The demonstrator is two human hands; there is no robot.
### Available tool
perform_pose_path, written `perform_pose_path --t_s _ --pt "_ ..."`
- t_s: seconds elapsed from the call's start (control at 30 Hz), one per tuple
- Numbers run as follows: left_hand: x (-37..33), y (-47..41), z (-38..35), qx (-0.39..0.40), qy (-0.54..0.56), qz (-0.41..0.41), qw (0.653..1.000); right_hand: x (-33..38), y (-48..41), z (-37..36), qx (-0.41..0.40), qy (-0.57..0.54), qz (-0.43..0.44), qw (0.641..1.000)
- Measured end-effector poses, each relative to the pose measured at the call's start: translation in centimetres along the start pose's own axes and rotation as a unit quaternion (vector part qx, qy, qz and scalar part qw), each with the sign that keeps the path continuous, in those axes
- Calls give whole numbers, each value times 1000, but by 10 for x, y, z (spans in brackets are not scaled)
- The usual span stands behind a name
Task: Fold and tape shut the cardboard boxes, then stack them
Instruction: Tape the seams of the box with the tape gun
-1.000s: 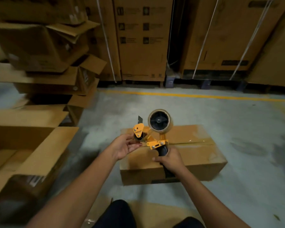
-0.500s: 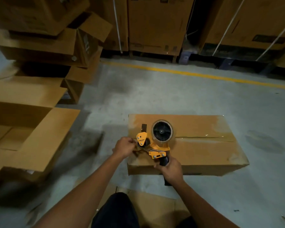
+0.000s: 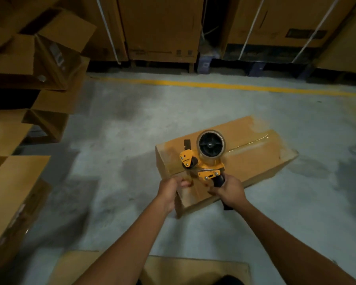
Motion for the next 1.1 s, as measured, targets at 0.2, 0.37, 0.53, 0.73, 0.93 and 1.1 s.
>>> perform_pose_path --t_s 0.2,0.37,0.53,0.73,0.93,1.1 --pt "10 11 -17 54 59 87 993 23 19 41 -5 65 59 996" --pt "-7 53 -13 139 149 111 973 48 55 43 -10 105 88 990" --pt "-19 93 6 132 115 55 983 66 96 36 -2 80 101 992" --pt "-47 118 32 126 -92 -53 986 72 142 13 -21 -30 129 991" --pt "-93 99 42 116 -392 -122 904 78 144 -26 22 -149 133 980" --pt "-130 44 48 107 -491 -120 856 91 94 -51 42 -236 59 969"
Point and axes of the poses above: each hand's wrist, its own y-axis away from the middle knuckle, its own z-axis out of the back of the hand, x = y × z, the point moved 4 cm from there along -y, towards the middle knuckle, and after that the axes turned 10 degrees about x, right-handed, at the moved point
